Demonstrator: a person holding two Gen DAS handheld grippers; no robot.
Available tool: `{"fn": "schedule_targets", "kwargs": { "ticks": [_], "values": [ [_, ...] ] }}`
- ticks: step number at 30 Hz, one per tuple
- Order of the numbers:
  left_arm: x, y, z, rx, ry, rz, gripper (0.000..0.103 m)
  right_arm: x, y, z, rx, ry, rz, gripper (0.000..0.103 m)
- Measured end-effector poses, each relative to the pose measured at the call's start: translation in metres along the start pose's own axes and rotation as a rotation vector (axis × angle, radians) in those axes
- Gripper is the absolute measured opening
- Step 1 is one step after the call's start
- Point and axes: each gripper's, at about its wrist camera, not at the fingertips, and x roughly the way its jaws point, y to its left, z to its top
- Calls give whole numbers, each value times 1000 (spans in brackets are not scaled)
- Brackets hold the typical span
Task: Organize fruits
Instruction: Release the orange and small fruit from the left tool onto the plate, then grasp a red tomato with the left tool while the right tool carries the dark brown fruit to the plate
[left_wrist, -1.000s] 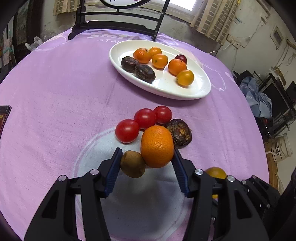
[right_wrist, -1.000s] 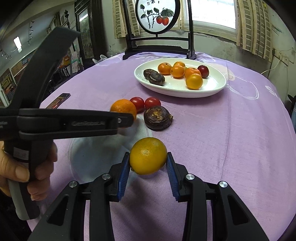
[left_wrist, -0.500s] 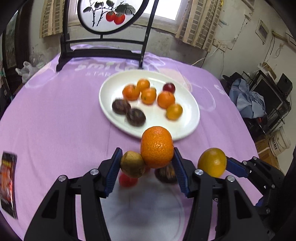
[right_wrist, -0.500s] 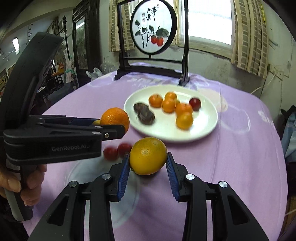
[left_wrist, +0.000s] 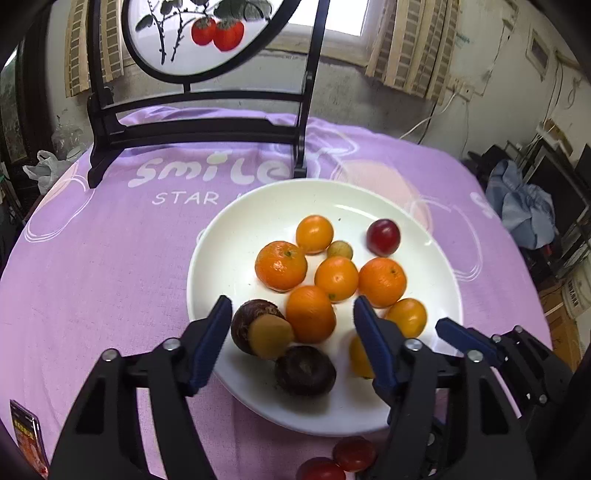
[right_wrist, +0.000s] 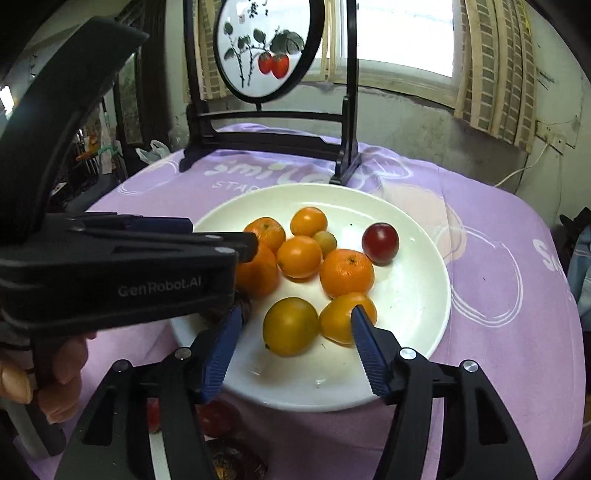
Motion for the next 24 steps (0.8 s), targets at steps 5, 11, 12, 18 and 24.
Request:
{"fn": "schedule_targets", "kwargs": {
  "ticks": [5,11,12,18,24],
  "values": [
    [-30,4,-16,-2,-27,-7,75,-25,-2,-16,12,3,-6,62],
    [-65,12,-58,-11,-16,-2,76,-56,8,-51,11,20,-16,63],
    [-69,12,-66,-16,-12,-2,76,-59,9,-56,17,25,-17,63],
    [-90,10,-105,7,6,-12,76,-78,24,-84,33,43,-23,62],
    [-98,8,-133,30,13,-29,76,-80,36,-98,18,64,-29,62]
  ]
}}
